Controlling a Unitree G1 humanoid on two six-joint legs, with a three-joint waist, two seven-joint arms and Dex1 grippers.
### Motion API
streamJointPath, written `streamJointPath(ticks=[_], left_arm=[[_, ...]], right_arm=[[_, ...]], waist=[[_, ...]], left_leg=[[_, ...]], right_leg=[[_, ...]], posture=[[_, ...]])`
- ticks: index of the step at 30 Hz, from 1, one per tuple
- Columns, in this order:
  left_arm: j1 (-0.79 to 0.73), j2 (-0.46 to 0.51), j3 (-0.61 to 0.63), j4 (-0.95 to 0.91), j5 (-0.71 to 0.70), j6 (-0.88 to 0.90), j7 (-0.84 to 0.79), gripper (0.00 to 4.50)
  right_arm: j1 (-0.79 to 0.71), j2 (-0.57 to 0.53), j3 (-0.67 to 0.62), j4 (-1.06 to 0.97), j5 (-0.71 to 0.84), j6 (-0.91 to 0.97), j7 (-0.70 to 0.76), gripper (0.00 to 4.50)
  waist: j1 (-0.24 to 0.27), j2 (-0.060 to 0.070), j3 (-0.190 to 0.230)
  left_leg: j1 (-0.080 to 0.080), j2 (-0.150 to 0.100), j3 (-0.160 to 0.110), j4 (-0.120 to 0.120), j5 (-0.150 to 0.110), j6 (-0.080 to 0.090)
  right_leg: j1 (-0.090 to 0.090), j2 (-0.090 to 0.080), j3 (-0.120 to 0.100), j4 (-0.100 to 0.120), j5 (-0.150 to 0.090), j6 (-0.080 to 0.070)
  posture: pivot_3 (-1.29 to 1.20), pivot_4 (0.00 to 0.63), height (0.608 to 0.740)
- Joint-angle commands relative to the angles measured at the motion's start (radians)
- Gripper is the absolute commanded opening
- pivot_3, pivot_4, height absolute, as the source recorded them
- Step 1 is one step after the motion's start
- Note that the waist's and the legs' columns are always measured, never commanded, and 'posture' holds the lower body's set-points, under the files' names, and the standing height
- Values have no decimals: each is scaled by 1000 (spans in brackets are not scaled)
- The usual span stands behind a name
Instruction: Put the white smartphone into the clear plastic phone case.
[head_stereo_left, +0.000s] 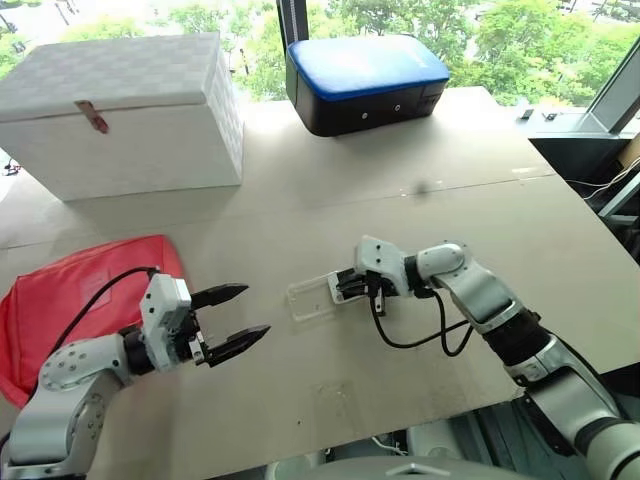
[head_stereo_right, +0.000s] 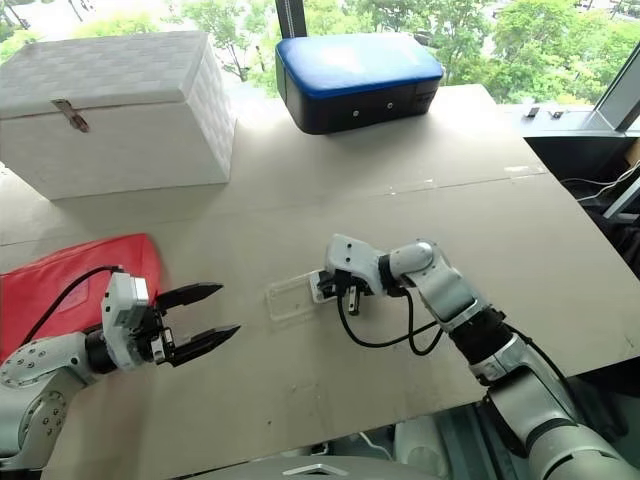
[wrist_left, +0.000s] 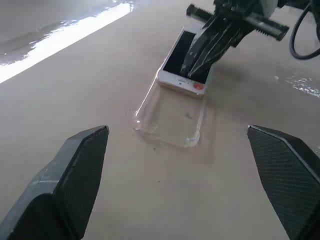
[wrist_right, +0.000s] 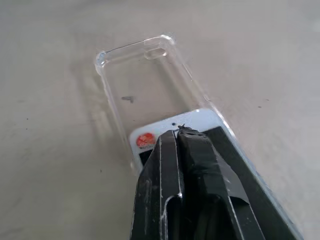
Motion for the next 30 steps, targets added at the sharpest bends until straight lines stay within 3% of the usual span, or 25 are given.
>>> streamJointPath(ticks=[1, 3, 5, 9, 10, 11, 19, 30], left_arm=[[-18, 10, -27, -12, 10, 11, 8, 4100], [-22, 21, -47, -10, 8, 34, 0, 3753], [-28, 28, -69, -2, 21, 34, -7, 2738], [-61, 23, -129, 35, 67, 16, -10, 907], [-70, 22, -145, 48, 82, 7, -13, 235], [-83, 16, -162, 69, 100, -7, -15, 17], [-206, 8, -277, 199, 187, -45, -36, 17], [-271, -17, -319, 230, 217, -70, -27, 17]], right_arm=[[1, -32, -90, -189, 53, 83, -37, 0], [29, -77, -120, -272, 49, 130, -64, 0], [63, -135, -131, -321, 24, 152, -90, 0], [137, -260, -169, -367, -14, 206, -137, 0], [149, -283, -176, -370, -20, 212, -147, 0], [160, -302, -187, -372, -21, 218, -154, 0], [173, -376, -135, -363, -79, 207, -184, 0], [95, -295, 20, -338, -139, 164, -169, 0]], waist=[[0, 0, 0], [2, -2, -1], [2, -3, -2], [12, -2, -1], [13, -2, -1], [14, -2, -1], [21, -1, 0], [25, -1, 0]], left_leg=[[-1, 0, 0, -1, 0, 0], [-3, 0, 0, -2, 0, 0], [-12, 0, -1, -2, 1, 0], [-14, -2, 0, -2, 3, 4], [-14, -2, 1, -2, 3, 4], [-14, -2, 1, -2, 3, 5], [-14, -1, 1, -1, 3, 5], [-13, -1, 0, 2, 3, 6]], right_leg=[[-1, -1, -2, 0, 0, 0], [-3, -2, -2, 0, 0, 0], [-11, -2, -3, 0, 0, 0], [-13, -4, -3, -3, 2, 2], [-13, -4, -3, -4, 0, 0], [-13, -4, -3, -4, 0, 0], [-12, -4, -12, -3, 0, 0], [-9, 2, -14, -2, 2, 5]], posture=[[0, 150, 734], [0, 150, 734], [0, 150, 734], [0, 150, 734], [0, 150, 734], [0, 150, 734], [0, 150, 734], [0, 150, 734]])
